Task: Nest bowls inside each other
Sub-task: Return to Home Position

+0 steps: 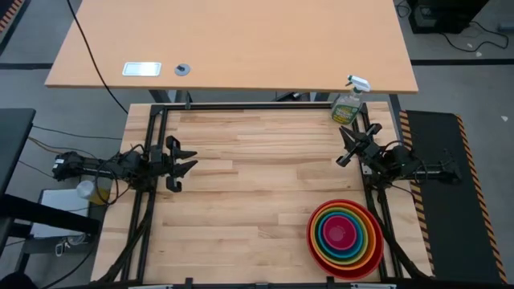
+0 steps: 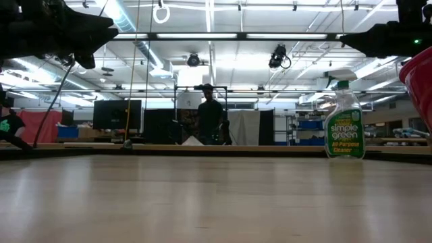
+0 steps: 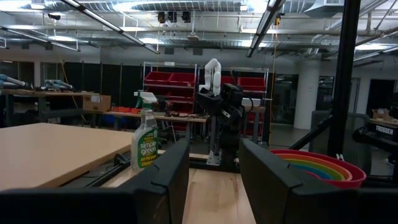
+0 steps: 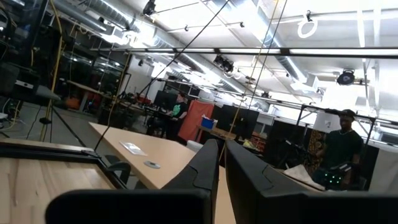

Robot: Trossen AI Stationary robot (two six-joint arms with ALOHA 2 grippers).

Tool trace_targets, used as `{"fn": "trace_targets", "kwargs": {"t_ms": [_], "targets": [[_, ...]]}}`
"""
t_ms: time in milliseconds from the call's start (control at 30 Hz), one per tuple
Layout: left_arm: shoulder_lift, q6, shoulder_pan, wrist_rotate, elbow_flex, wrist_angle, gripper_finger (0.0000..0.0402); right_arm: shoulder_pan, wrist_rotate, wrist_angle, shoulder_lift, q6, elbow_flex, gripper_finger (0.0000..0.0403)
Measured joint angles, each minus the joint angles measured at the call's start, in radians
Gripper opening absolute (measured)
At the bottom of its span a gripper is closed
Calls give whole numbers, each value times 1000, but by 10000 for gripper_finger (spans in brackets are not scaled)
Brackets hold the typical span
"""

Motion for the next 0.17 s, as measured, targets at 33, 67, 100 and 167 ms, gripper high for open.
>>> {"fn": "trace_targets", "kwargs": {"t_ms": [33,67,100,167], "targets": [[0,0,0,0,0,0,142,0,0,0,0,0,0,39],[0,0,0,0,0,0,142,0,0,0,0,0,0,39],[0,0,0,0,0,0,142,0,0,0,0,0,0,39],[0,0,0,0,0,0,142,0,0,0,0,0,0,39]]}}
